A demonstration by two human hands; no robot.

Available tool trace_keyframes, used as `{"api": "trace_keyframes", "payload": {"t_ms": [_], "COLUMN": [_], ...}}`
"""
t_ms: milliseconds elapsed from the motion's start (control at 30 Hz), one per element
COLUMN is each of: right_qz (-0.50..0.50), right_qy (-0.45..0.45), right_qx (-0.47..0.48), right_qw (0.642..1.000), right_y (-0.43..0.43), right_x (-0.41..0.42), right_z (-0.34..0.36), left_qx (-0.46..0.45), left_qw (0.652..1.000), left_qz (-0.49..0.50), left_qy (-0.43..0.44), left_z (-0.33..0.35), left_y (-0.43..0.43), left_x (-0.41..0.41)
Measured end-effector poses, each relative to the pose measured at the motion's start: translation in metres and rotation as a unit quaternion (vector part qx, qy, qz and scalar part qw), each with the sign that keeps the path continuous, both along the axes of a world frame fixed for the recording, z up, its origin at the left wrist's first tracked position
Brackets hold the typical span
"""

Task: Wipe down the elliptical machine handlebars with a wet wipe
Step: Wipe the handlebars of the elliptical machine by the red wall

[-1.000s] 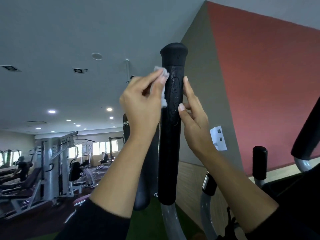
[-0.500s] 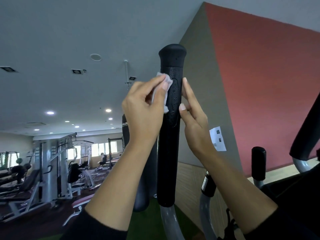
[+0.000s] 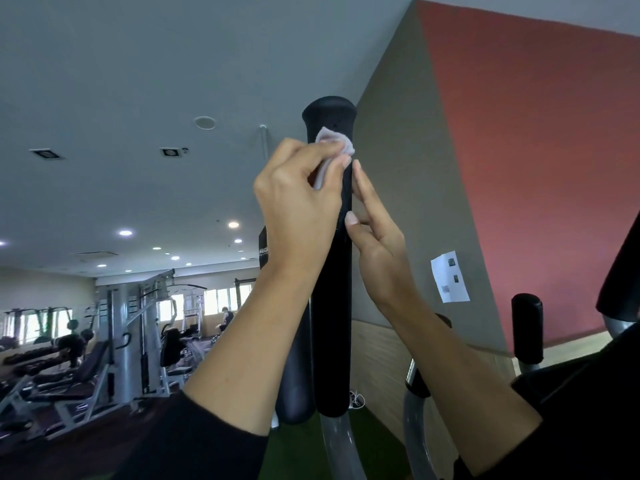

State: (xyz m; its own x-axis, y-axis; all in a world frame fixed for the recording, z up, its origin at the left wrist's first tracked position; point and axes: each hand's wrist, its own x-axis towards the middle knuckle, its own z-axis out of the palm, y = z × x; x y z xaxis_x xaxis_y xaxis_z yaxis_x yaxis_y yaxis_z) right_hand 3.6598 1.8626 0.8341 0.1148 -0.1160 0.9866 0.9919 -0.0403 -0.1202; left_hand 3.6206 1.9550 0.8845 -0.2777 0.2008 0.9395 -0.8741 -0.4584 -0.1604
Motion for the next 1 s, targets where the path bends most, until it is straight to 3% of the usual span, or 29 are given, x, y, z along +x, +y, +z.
{"api": "trace_keyframes", "payload": {"t_ms": [133, 267, 400, 500, 667, 833, 1000], "right_qz": [0.003, -0.004, 0.002, 0.007, 0.000, -0.007, -0.056], "right_qy": [0.007, 0.024, 0.025, 0.024, 0.020, 0.004, -0.017], "right_qx": [-0.004, -0.005, 0.000, -0.003, -0.005, -0.018, -0.021], "right_qw": [1.000, 1.000, 1.000, 1.000, 1.000, 1.000, 0.998], "right_y": [-0.001, -0.001, 0.000, -0.001, -0.002, -0.001, 0.002], "right_x": [-0.001, -0.003, -0.003, -0.001, -0.002, -0.003, -0.002], "right_z": [0.000, -0.002, -0.003, -0.001, -0.004, -0.008, -0.009], "left_qx": [0.004, 0.002, -0.014, 0.004, 0.043, 0.000, 0.006], "left_qw": [0.999, 0.998, 1.000, 1.000, 0.997, 0.989, 0.988], "left_qz": [0.043, 0.012, -0.019, 0.018, 0.039, -0.107, -0.130], "left_qy": [0.020, 0.058, 0.014, -0.008, 0.050, 0.102, 0.082], "left_z": [-0.009, -0.020, 0.004, 0.010, -0.021, -0.031, -0.030], "left_y": [0.003, 0.011, 0.002, -0.002, 0.016, 0.023, 0.020], "left_x": [0.005, 0.002, -0.006, -0.003, 0.008, 0.011, 0.018]}}
